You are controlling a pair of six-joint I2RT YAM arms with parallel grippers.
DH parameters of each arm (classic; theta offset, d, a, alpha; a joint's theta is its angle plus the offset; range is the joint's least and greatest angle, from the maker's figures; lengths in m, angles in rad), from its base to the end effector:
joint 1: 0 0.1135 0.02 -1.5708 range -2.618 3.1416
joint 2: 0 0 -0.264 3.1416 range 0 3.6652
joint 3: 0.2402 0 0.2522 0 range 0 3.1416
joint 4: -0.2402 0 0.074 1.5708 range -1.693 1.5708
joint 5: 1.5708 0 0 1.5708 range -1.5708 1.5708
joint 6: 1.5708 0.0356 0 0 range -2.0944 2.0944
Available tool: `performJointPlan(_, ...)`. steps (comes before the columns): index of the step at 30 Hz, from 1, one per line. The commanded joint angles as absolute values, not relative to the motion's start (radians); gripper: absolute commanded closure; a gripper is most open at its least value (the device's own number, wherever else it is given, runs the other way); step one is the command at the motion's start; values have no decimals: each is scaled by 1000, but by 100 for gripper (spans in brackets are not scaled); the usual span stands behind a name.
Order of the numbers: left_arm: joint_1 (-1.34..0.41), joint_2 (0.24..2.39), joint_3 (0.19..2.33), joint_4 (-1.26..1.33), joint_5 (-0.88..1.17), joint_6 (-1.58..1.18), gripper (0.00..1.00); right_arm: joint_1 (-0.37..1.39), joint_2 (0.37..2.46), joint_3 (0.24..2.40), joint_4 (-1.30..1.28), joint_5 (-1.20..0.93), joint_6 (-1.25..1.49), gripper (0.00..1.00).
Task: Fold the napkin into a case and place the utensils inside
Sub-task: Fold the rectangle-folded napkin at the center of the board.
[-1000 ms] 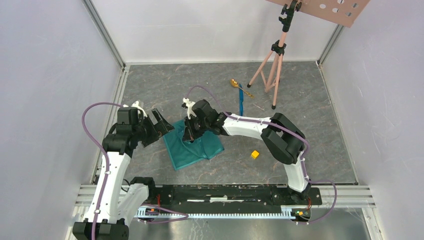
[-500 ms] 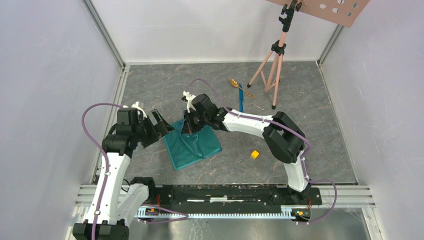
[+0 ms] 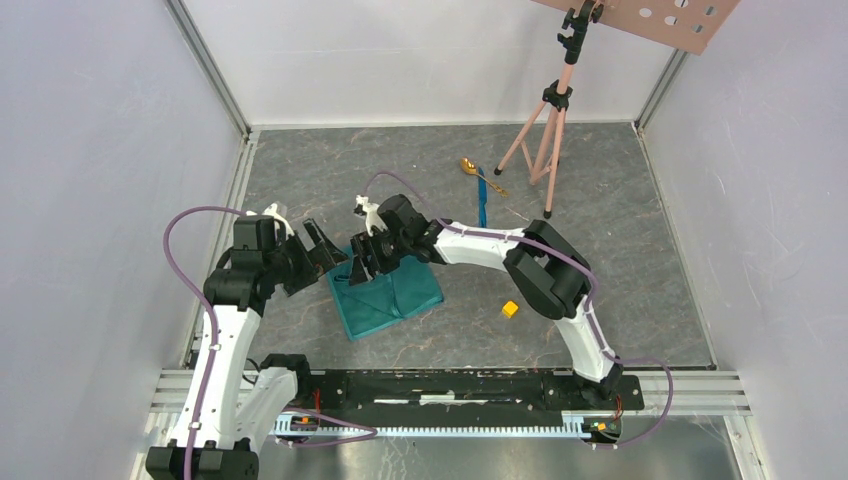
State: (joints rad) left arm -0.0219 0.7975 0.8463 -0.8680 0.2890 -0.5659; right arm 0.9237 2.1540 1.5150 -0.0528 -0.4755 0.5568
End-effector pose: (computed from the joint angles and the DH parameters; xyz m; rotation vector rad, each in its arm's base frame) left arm 0.1509 -0.0135 0.2953 -0.5190 2.3809 -0.6169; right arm 0.2759 0.3921 0.1685 -0.7392 2.4163 1.2453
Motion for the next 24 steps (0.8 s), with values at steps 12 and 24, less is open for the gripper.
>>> performJointPlan(12,-12,782,853,-848,326,-556,0,788,2056,1419,100,-635,488,15)
performJointPlan(24,-12,768,864,-870,329,-551,0,800,2231,1510,221,-696,631,26)
